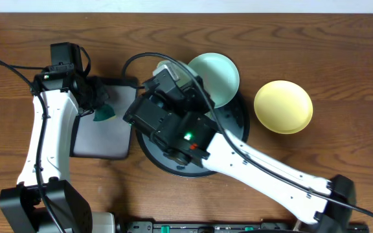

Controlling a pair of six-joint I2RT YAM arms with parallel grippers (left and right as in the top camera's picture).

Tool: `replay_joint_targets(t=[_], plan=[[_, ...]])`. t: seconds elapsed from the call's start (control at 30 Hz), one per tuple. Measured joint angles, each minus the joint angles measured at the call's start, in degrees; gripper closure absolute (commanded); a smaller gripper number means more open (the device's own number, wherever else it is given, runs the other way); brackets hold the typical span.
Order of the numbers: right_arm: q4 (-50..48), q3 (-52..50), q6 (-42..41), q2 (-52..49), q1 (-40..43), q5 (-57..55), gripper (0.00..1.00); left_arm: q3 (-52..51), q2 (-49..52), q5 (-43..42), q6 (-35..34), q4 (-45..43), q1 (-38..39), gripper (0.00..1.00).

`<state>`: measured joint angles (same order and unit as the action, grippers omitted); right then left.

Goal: Clean dirty plates on tray and stack at the side

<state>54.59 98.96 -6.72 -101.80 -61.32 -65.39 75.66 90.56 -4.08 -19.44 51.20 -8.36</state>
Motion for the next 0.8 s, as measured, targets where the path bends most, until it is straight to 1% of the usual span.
replay_joint_targets(t=[0.23, 0.37, 0.47, 0.53, 0.63, 0.8], plan=[[0.7, 0.3, 0.0, 1.9, 0.0, -1.6, 0.99, 0.0, 0.0, 0.0, 0.0, 0.0, 0.0, 0.93], [2.0, 0.3, 0.0, 1.9, 0.0, 1.3, 0.99, 0.0, 0.0, 0.0, 0.0, 0.0, 0.0, 0.92], [3.6, 0.3, -1.0, 1.9, 0.5, 5.4, 0.99, 0.0, 0.0, 0.0, 0.0, 0.0, 0.0, 0.92], [4.3, 0.3, -2.3, 1.9, 1.6, 10.0, 0.99, 0.0, 0.0, 0.0, 0.0, 0.0, 0.0, 0.92], [4.5, 0.3, -3.9, 1.9, 4.5, 20.0, 0.99, 0.0, 0.0, 0.0, 0.0, 0.0, 0.0, 0.92], [4.2, 0.3, -5.7, 1.9, 13.2, 40.0, 0.99, 0.0, 0.0, 0.0, 0.0, 0.0, 0.0, 0.92]])
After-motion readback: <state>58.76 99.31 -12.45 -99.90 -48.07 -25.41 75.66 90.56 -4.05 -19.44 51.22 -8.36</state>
